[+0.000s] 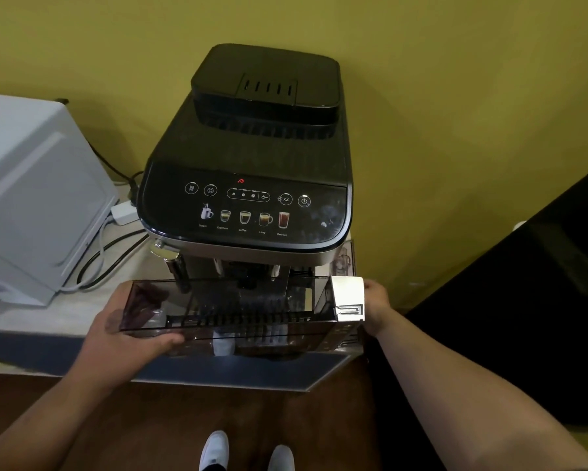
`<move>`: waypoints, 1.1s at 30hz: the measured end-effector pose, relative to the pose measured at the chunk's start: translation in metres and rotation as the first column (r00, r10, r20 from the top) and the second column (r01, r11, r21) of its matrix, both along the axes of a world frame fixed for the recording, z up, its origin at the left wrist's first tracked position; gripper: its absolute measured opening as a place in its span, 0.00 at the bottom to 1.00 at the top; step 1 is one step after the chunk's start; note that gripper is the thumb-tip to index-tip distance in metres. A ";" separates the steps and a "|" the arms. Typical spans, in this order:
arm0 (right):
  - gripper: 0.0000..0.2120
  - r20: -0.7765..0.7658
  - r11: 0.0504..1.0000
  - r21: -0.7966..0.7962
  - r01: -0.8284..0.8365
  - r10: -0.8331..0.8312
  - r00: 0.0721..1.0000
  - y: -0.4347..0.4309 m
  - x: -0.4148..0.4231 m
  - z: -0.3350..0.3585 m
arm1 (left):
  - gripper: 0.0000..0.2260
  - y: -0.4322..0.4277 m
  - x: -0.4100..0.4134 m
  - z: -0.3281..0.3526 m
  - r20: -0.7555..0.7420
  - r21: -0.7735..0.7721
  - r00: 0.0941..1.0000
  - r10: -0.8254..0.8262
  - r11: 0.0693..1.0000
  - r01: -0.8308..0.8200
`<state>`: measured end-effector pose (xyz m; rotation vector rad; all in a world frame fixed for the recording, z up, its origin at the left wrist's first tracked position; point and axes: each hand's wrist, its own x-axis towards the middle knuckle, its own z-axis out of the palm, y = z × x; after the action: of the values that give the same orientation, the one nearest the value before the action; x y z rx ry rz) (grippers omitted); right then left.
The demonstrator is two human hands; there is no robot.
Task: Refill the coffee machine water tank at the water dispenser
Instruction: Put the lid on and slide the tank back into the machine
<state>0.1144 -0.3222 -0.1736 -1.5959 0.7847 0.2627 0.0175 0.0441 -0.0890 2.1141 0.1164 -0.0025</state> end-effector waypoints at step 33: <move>0.06 0.333 0.701 -0.698 -0.147 0.500 0.799 -0.082 -0.086 0.231 | 0.29 0.001 0.002 -0.008 0.024 -0.095 1.000 -0.015 0.995 0.018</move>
<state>0.0281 -0.4046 0.0578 -2.3456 0.1357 -0.2070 0.0197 0.0452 -0.0969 2.0194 0.0829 0.0070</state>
